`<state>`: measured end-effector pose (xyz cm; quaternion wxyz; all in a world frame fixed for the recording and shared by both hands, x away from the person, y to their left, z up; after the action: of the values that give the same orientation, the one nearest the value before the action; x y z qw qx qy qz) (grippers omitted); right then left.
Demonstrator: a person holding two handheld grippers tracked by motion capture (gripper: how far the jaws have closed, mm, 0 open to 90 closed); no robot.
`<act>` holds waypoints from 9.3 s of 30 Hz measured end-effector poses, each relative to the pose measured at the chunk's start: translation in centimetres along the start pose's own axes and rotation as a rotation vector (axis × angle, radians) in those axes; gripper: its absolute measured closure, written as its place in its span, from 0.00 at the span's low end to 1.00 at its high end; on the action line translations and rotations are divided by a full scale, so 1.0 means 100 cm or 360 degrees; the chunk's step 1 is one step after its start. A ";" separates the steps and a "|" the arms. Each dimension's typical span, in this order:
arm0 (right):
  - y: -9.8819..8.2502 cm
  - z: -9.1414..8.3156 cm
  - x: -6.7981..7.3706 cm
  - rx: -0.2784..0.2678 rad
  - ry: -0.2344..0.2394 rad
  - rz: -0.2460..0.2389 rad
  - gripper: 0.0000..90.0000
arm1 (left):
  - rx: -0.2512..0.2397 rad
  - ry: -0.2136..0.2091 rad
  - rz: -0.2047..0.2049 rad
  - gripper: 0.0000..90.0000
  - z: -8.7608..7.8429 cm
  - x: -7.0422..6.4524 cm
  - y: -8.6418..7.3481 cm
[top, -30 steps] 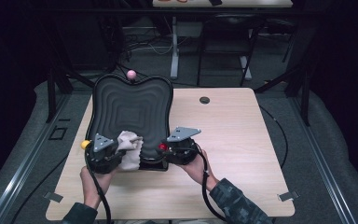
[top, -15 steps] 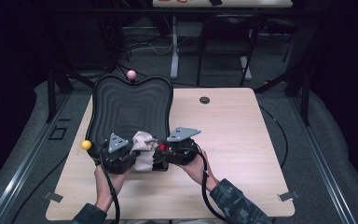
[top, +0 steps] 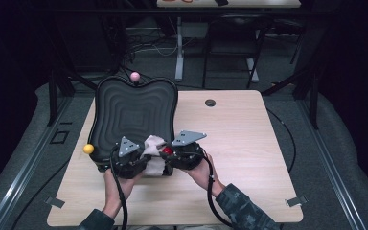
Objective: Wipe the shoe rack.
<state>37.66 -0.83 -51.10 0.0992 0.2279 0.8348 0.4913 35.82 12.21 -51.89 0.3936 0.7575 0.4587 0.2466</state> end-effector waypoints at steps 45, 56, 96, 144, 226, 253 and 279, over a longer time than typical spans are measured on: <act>0.000 0.000 0.000 0.0004 -0.0011 -0.0013 0.67 | 0.0009 0.0705 -0.0283 0.89 -0.077 0.177 -0.024; -0.001 0.000 0.001 0.0004 -0.0012 -0.0015 0.67 | -0.0033 0.0588 -0.0252 0.88 -0.067 0.160 -0.012; -0.001 0.001 0.000 0.0015 -0.0018 -0.0037 0.67 | 0.0108 0.0523 -0.0371 0.88 -0.038 0.188 -0.008; -0.001 0.001 0.000 0.0021 -0.0017 -0.0044 0.67 | 0.0215 0.0590 -0.0300 0.88 0.016 0.224 0.102; -0.002 0.002 0.001 0.0022 -0.0009 -0.0035 0.67 | 0.0226 0.0642 -0.0349 0.88 0.043 0.236 0.154; -0.003 0.002 0.001 0.0028 -0.0021 -0.0034 0.66 | 0.0255 0.0567 -0.0257 0.88 0.012 0.226 0.087; -0.003 0.003 0.000 0.0023 -0.0020 -0.0043 0.66 | 0.0223 0.0558 -0.0321 0.88 -0.022 0.206 0.008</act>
<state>37.66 -0.75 -51.53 0.1094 0.2203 0.8407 0.4824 44.07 31.15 -49.74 0.2767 0.6788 0.6097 0.3016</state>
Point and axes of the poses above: each handheld gripper's, and its own axes: z roughly forward along the jaws, y roughly out of its top, x roughly to its left, the point moved 7 cm from there along z, roughly forward along the jaws, and after that the axes turned 6 degrees about y, right-handed, at the moved point
